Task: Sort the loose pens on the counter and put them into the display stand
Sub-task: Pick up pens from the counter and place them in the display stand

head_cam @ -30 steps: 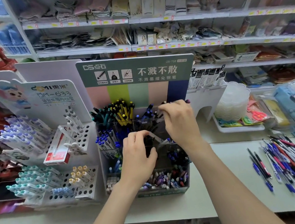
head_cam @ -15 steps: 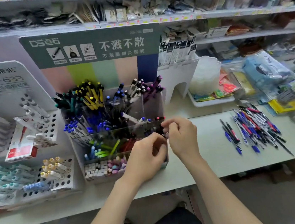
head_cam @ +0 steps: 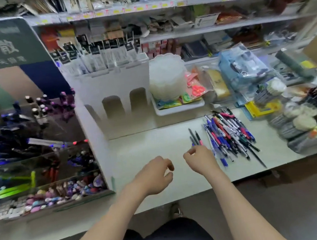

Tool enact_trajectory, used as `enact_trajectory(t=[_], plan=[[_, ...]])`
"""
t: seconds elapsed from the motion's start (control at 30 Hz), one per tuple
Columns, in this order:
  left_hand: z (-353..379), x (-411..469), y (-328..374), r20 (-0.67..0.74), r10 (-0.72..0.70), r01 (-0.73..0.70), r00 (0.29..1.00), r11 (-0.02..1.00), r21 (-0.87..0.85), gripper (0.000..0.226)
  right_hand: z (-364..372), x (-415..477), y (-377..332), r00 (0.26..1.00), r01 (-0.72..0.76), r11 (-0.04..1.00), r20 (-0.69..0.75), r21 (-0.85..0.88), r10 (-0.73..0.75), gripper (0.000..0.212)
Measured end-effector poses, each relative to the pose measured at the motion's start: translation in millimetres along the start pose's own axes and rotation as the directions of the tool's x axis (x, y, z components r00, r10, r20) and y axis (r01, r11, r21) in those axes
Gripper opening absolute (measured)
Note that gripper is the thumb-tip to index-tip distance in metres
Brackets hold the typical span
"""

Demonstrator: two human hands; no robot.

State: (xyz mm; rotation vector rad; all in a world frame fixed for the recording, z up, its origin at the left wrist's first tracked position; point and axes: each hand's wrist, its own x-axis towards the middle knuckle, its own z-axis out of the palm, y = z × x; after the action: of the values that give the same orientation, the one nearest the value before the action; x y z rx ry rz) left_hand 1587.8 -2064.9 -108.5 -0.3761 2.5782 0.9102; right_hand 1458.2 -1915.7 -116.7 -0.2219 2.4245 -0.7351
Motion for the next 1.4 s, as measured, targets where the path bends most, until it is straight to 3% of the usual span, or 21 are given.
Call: enact_trajectory(t=[0.1,0.2,0.27,0.63,0.8,0.87,0.9,0.97,1.03,1.1,1.2,1.4], plan=[[18,33,24,0.023,-0.055,0.055,0.998,0.998,-0.023,0.035,-31,29,48,0.997,-0.080,0.994,-0.004,-0.072,0.080,0.046],[34,56,40,0.043,-0.082,0.084,0.996,0.996,-0.034,0.041,-51,52,83,0.990,-0.140,0.973,-0.051,-0.186,0.133,0.078],[41,66,49,0.054,-0.087,0.090,0.995,0.995,-0.054,0.043,-57,63,98,0.992,-0.118,0.953,-0.075,-0.278,0.100,0.083],[69,128,73,0.039,-0.129,0.134,0.991,0.977,-0.164,0.056,-61,74,117,0.985,0.171,0.969,0.013,-0.180,-0.171,0.039],[80,143,90,0.063,-0.281,0.288,0.958,0.935,-0.208,0.059,-91,87,147,0.986,0.063,0.991,-0.145,-0.118,-0.080,0.020],[84,154,95,0.062,-0.352,0.357,0.934,0.907,-0.225,0.057,-108,101,161,0.976,-0.026,0.991,-0.217,-0.133,-0.004,0.020],[87,161,99,0.055,-0.382,0.384,0.923,0.891,-0.241,0.058,-116,109,170,0.973,-0.088,0.979,-0.227,-0.184,0.045,0.031],[94,177,110,0.022,-0.453,0.439,0.891,0.849,-0.295,0.061,-134,123,187,0.971,-0.212,0.929,-0.172,-0.304,0.166,0.062],[103,189,126,-0.029,-0.540,0.496,0.841,0.790,-0.361,0.057,-149,135,205,0.973,-0.231,0.907,-0.065,-0.352,0.222,0.077],[113,200,142,-0.088,-0.622,0.551,0.778,0.744,-0.379,0.056,-159,147,219,0.988,-0.132,0.918,0.029,-0.373,0.154,0.071],[127,215,161,-0.159,-0.701,0.620,0.695,0.696,-0.363,0.060,-166,158,229,0.997,0.044,0.916,0.071,-0.399,-0.017,0.041],[137,239,185,-0.233,-0.753,0.634,0.616,0.649,-0.420,0.054,-178,170,240,0.988,0.147,0.903,0.107,-0.403,-0.113,0.026]])
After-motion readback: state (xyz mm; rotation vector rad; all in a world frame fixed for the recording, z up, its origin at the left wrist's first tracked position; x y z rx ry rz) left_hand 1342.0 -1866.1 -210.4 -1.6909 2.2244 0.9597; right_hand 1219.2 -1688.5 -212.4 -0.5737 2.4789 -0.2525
